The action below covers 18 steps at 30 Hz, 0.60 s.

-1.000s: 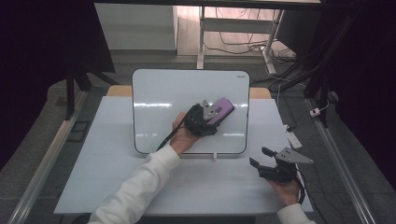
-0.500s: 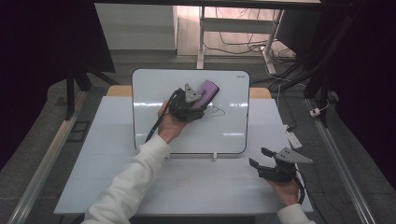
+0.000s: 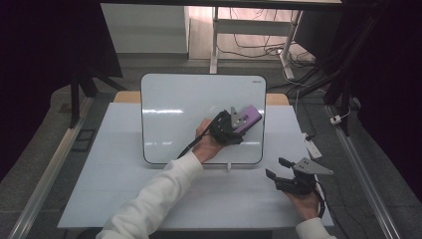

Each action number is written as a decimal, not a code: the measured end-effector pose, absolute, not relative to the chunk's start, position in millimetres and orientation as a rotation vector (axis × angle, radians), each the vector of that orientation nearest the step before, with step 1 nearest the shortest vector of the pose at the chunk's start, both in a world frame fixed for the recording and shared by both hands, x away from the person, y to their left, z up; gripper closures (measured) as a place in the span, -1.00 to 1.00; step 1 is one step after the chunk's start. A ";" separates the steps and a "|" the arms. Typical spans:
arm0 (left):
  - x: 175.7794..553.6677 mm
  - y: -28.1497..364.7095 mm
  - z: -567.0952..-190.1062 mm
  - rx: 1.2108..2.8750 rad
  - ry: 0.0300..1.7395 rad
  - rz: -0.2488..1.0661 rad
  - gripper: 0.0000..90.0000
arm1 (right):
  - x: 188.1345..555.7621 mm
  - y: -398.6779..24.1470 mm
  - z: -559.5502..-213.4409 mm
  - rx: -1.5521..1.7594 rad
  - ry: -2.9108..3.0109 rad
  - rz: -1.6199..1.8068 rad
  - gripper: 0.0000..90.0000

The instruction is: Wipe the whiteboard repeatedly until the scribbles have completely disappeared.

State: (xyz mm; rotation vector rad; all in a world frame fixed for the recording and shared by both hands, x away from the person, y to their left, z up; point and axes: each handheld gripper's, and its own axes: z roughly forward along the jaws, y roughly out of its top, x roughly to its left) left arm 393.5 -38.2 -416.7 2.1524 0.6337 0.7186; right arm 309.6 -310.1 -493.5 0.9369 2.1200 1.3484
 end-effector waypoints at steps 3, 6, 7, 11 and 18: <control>394.7 -30.4 -413.3 2.151 0.652 0.702 -0.07 | 309.1 -310.8 -493.0 0.937 2.117 1.353 -0.35; 398.4 -11.0 -404.9 2.116 0.707 0.734 -0.07 | 309.1 -311.1 -493.3 0.941 2.116 1.351 -0.35; 399.4 -5.5 -402.4 2.104 0.723 0.744 -0.07 | 309.2 -311.0 -493.4 0.939 2.117 1.350 -0.36; 404.7 22.9 -391.0 2.052 0.797 0.780 -0.08 | 309.4 -309.7 -493.6 0.937 2.120 1.346 -0.35; 403.1 10.8 -396.4 2.071 0.773 0.780 -0.07 | 309.8 -307.9 -493.6 0.933 2.125 1.341 -0.36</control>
